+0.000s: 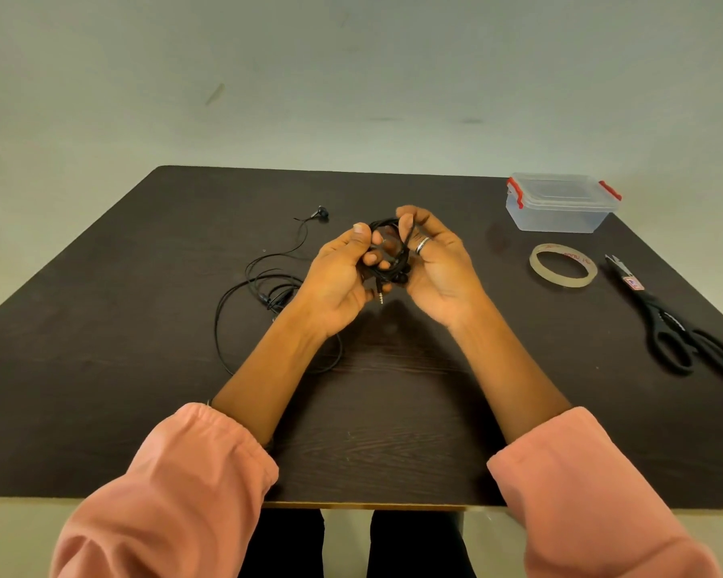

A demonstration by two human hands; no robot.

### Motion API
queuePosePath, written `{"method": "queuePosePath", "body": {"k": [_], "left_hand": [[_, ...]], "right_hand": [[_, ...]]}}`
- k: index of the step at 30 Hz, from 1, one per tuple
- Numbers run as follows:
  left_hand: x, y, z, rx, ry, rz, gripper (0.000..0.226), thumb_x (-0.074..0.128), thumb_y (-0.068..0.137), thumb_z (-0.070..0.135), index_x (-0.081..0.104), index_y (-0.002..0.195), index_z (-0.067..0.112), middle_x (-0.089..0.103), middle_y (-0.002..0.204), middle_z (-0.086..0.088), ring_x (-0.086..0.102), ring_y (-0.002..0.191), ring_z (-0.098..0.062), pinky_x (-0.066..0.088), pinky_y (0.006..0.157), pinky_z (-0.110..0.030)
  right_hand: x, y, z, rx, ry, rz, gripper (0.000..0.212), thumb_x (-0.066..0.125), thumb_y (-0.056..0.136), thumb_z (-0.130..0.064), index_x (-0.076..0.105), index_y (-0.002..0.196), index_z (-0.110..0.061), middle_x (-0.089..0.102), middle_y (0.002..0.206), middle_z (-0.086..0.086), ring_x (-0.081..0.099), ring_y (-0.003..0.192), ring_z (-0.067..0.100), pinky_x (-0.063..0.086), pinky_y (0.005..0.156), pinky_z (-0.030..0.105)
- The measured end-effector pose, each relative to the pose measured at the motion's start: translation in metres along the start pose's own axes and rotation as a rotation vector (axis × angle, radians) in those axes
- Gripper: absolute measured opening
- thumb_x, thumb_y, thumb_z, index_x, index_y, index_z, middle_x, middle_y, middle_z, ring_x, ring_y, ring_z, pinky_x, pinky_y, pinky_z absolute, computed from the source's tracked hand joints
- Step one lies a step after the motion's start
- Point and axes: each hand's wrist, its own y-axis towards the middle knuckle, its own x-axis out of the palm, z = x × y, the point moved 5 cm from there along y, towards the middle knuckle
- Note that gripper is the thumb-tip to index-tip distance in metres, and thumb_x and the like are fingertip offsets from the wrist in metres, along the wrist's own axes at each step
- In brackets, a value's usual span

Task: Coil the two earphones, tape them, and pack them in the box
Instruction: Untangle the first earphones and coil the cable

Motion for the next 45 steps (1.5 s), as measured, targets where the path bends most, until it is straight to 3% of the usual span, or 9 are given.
{"method": "queuePosePath", "body": {"k": [4,9,13,18,25,28,34,39,45], "left_hand": [[-0.002,0.001,0.004,0.142,0.209,0.067,0.033,0.038,0.104,0.031,0.056,0.080,0.016,0.042,0.057,0.006,0.049,0.058,-0.009,0.049,0.059,-0.034],[-0.007,0.000,0.005,0.208,0.377,0.132,0.031,0.037,0.104,0.027,0.056,0.083,0.015,0.053,0.068,-0.002,0.060,0.065,-0.012,0.058,0.060,-0.036],[-0.009,0.000,0.006,0.286,0.455,0.208,0.030,0.040,0.103,0.026,0.057,0.081,0.017,0.065,0.089,-0.016,0.070,0.083,-0.028,0.059,0.058,-0.038],[-0.018,-0.002,0.006,0.201,0.349,0.308,0.032,0.037,0.104,0.030,0.056,0.080,0.019,0.065,0.085,-0.011,0.067,0.076,-0.020,0.058,0.059,-0.036],[-0.013,0.001,0.001,0.023,-0.005,0.179,0.032,0.034,0.104,0.032,0.063,0.093,0.023,0.053,0.060,0.005,0.057,0.064,-0.011,0.048,0.074,-0.037],[-0.010,0.001,-0.001,-0.020,-0.073,0.142,0.030,0.037,0.104,0.031,0.065,0.099,0.022,0.063,0.068,0.004,0.062,0.071,-0.013,0.050,0.076,-0.036],[-0.018,0.002,0.002,0.109,0.085,0.289,0.030,0.040,0.103,0.028,0.065,0.108,0.012,0.071,0.090,-0.003,0.067,0.076,-0.010,0.053,0.063,-0.022],[-0.026,-0.001,0.010,0.406,0.557,0.436,0.026,0.048,0.099,0.032,0.068,0.092,0.018,0.072,0.082,0.002,0.067,0.079,-0.011,0.056,0.072,-0.031],[-0.016,-0.011,0.033,0.682,0.837,0.397,0.022,0.052,0.098,0.028,0.068,0.091,0.015,0.066,0.064,0.009,0.063,0.060,-0.002,0.045,0.057,-0.010]], "right_hand": [[0.007,-0.001,0.005,0.073,0.119,-0.079,0.018,0.052,0.097,-0.009,0.065,0.092,-0.019,0.065,0.085,0.005,0.064,0.075,0.021,0.053,0.065,0.035],[0.008,-0.004,-0.011,-0.254,-0.241,-0.016,0.018,0.059,0.089,0.004,0.066,0.087,-0.013,0.068,0.080,-0.008,0.063,0.076,0.005,0.051,0.071,0.025],[0.006,-0.001,0.005,0.050,0.070,-0.057,0.018,0.051,0.093,-0.004,0.065,0.089,-0.015,0.064,0.091,0.005,0.064,0.084,0.020,0.051,0.079,0.041],[0.005,-0.001,0.012,0.172,0.125,-0.174,0.011,0.052,0.093,-0.016,0.063,0.094,-0.015,0.062,0.103,0.013,0.063,0.088,0.026,0.049,0.079,0.040],[-0.010,0.000,0.000,0.146,-0.087,-0.113,0.027,0.041,0.093,0.006,0.065,0.090,-0.007,0.067,0.094,0.013,0.068,0.084,0.027,0.056,0.074,0.041],[-0.011,0.001,-0.001,0.130,-0.175,-0.061,0.021,0.046,0.097,-0.009,0.066,0.101,-0.003,0.067,0.097,0.014,0.067,0.088,0.026,0.053,0.079,0.044],[0.001,-0.005,-0.008,0.074,-0.530,-0.097,0.050,0.053,0.080,-0.058,0.072,0.102,-0.018,0.072,0.099,0.002,0.065,0.095,0.018,0.052,0.083,0.042],[0.009,-0.009,0.001,0.061,-0.715,-0.109,0.035,0.077,0.079,-0.030,0.068,0.109,-0.014,0.072,0.103,0.006,0.069,0.099,0.017,0.055,0.085,0.046],[0.004,-0.006,-0.002,-0.006,-0.675,-0.083,0.028,0.071,0.082,-0.002,0.066,0.110,-0.006,0.072,0.096,0.009,0.070,0.087,0.021,0.056,0.082,0.039]]}}
